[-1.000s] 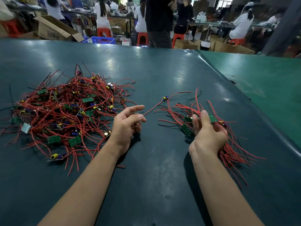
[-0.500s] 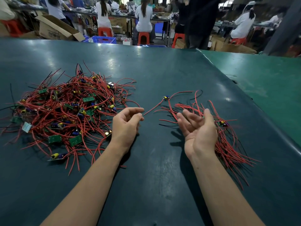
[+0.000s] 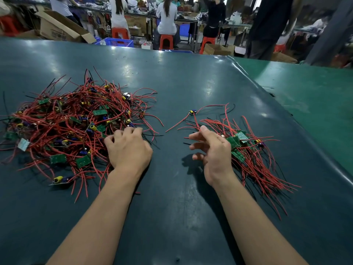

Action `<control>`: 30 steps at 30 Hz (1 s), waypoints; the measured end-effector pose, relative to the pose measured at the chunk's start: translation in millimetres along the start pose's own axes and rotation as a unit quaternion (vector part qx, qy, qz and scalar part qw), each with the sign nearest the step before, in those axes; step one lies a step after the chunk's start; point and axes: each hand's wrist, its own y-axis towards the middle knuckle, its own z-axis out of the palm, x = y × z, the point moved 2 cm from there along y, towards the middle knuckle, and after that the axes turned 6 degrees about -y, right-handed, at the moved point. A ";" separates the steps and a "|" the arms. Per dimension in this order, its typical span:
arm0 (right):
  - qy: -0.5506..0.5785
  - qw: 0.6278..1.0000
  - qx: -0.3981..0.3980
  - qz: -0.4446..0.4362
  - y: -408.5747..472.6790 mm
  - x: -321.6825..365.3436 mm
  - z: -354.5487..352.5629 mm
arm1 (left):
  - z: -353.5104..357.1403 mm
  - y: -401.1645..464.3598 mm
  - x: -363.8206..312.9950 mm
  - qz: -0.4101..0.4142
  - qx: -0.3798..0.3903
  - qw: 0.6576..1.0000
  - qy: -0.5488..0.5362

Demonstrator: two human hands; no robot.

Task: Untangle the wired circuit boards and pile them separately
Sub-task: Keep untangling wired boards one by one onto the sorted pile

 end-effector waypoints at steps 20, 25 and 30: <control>-0.107 0.983 0.138 -0.053 6.3 -12.5 6.8 | -20.3 -37.3 -46.1 0.397 -0.078 0.808 -0.428; -0.099 0.987 0.114 -0.057 4.0 -10.6 7.4 | -17.0 -35.8 -43.2 0.345 -0.071 0.801 -0.485; -0.152 0.981 0.105 -0.065 4.9 -14.9 9.7 | -16.7 -28.2 -36.5 0.225 -0.087 0.781 -0.576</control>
